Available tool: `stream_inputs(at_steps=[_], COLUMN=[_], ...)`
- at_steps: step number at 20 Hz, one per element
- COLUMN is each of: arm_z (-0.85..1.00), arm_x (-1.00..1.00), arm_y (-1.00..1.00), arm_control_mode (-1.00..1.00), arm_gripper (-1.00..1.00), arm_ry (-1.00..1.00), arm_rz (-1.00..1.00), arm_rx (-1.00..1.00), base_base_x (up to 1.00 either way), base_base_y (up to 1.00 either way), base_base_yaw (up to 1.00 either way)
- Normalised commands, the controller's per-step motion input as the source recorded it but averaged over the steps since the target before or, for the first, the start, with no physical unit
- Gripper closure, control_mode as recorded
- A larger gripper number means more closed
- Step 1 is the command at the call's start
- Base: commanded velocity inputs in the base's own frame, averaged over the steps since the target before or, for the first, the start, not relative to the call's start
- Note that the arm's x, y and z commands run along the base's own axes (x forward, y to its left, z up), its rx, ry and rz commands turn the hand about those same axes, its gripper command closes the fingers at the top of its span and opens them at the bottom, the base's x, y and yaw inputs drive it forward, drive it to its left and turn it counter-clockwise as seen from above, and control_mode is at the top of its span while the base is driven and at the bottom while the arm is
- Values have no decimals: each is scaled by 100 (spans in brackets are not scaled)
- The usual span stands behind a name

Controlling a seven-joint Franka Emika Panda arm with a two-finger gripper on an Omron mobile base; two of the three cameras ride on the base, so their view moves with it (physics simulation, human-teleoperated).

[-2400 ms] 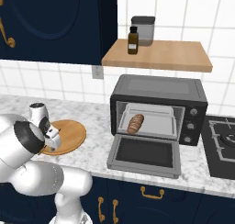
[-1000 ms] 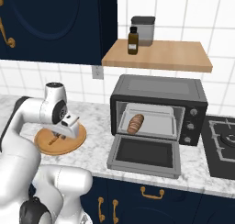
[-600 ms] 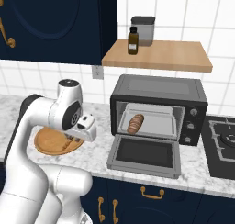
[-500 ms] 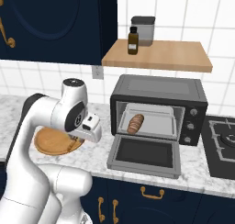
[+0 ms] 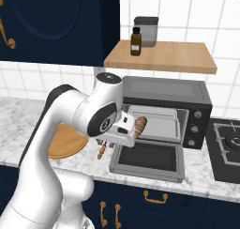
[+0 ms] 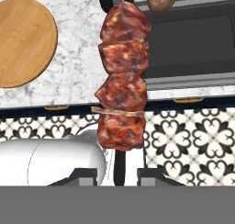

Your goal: Pick up the kebab skewer and baguette bread, and place them inside the toaster oven. Close the toaster oven door and start by setting the timer.

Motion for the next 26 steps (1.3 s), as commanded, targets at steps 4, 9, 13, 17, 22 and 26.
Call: stream_inputs(at_steps=[4, 9, 13, 17, 22, 26], arm_z=[1, -13, -22, -24, -18, -18], arm_x=[4, 32, 56, 65, 34, 36], arm_y=[-81, -43, -7, -19, -53, -36], arm_control_mode=[-100, -100, -100, -100, -100, -100], arm_gripper=[100, 100, 100, 100, 100, 100], arm_ry=[-2, -2, -1, 0, 0, 2], arm_rz=[12, 15, 19, 15, 9, 2], arm_rx=[-9, -15, -12, -1, 0, 0], base_base_x=[0, 0, 0, 0, 0, 0], base_base_y=[0, 0, 0, 0, 0, 0], base_base_yaw=[0, 0, 0, 0, 0, 0])
